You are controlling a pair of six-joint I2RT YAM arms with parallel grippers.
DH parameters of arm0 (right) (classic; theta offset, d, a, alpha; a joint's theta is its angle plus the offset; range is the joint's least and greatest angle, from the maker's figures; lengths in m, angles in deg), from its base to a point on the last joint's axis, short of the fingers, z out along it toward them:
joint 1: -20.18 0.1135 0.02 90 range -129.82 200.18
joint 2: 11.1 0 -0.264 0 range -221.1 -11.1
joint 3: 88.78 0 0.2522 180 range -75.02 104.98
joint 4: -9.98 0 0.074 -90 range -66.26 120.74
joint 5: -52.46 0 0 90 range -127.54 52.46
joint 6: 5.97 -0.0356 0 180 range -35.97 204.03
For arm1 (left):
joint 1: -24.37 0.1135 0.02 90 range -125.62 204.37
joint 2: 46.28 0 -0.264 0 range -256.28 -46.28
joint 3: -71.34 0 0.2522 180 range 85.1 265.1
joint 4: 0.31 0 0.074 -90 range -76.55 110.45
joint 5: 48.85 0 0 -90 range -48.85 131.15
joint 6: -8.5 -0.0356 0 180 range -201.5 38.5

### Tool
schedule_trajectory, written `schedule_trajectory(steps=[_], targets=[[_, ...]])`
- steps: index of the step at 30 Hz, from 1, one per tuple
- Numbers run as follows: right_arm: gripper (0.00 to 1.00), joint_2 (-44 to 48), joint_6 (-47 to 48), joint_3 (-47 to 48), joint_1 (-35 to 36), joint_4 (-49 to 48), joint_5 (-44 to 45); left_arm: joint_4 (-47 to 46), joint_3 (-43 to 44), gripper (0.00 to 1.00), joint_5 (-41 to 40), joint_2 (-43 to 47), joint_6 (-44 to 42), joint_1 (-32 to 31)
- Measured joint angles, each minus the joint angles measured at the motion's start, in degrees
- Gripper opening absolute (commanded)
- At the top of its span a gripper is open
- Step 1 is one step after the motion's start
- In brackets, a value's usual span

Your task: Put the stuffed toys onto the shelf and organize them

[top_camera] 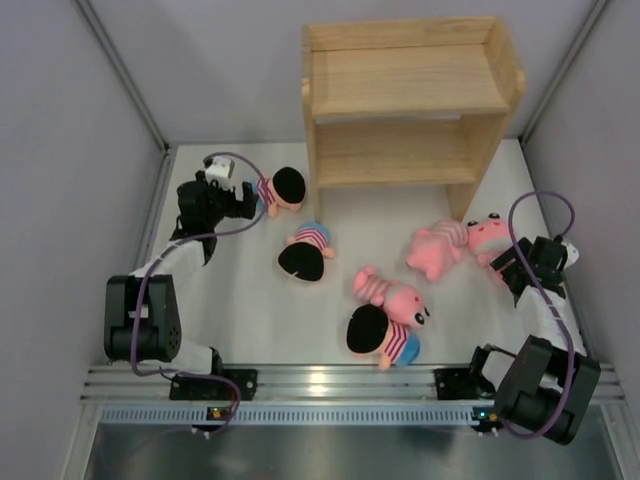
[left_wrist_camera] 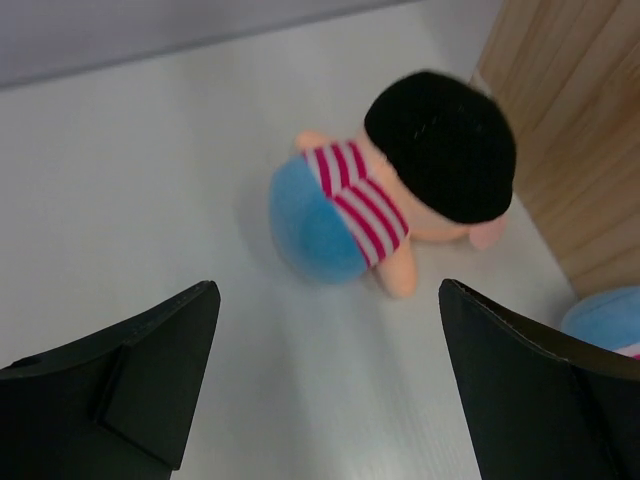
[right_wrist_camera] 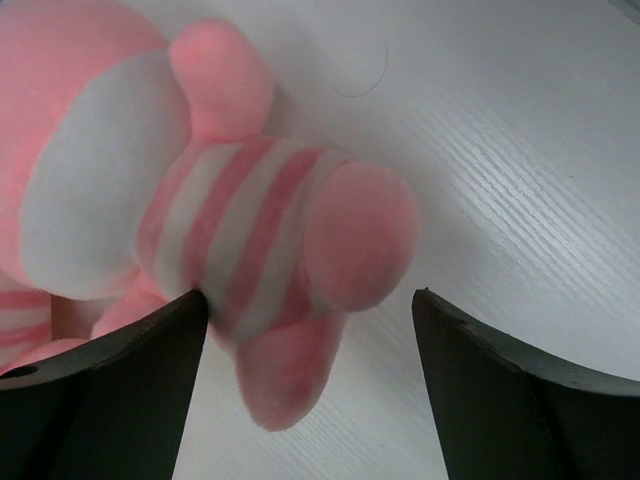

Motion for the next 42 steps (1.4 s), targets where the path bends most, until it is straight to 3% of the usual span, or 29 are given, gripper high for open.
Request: schedule_trajectory(steps=[1,2,3,4,6,7,11,15,20,28,31,35,38,42], targets=[[0.74,-0.42,0.0,0.0,-0.09,-0.31,-0.5,4.46,5.03,0.96,1.55,-0.39,-0.55,0.0],[0.57,-0.74,0.0,0.0,-0.15,-0.61,-0.94,8.55,9.38,0.96,3.41,-0.46,-1.29,0.0],[0.47,-1.09,0.2,0.0,-0.37,-1.14,-1.49,12.37,12.55,0.96,4.9,-0.42,-2.34,0.02],[0.26,-1.2,0.15,0.0,-0.59,-1.66,-1.95,16.31,15.04,0.96,6.4,-0.26,-3.41,0.04],[0.05,-1.25,0.2,0.0,-1.07,-2.58,-2.84,23.65,17.84,0.96,8.39,-0.24,-5.62,0.04],[0.0,-1.25,0.07,0.04,-1.18,-2.86,-3.17,27.96,18.8,0.96,8.96,-0.26,-6.64,0.04],[0.0,1.18,-0.17,1.18,-1.46,-1.16,-3.8,43.45,20.11,0.96,9.16,-0.31,-9.99,0.0],[0.0,9.75,-1.05,6.88,-1.49,4.52,-2.95,52.48,20.2,0.96,8.61,-0.31,-11.74,0.0],[0.0,17.88,-4.92,24.04,-1.49,6.82,-3.23,57.33,20.48,0.95,8.44,-0.31,-12.83,0.0],[0.0,12.17,-13.81,48.85,1.55,5.84,-5.99,58.71,21.64,0.95,8.39,-0.31,-12.94,0.0],[0.0,6.8,-15.15,56.22,11.26,4.52,-1.81,58.82,21.7,0.95,8.39,-0.31,-12.92,0.0],[0.0,-3.39,-14.86,66.47,31.08,2.93,4.68,59.01,21.7,0.95,8.17,-0.31,-12.9,0.0],[0.0,-9.9,-16.15,69.33,38.27,0.35,9.46,59.19,21.7,0.95,7.48,-0.31,-12.92,0.0],[0.0,-13.33,-20.04,66.45,43.39,-2.12,18.38,59.19,21.7,0.95,7.06,-0.31,-12.94,0.0]])
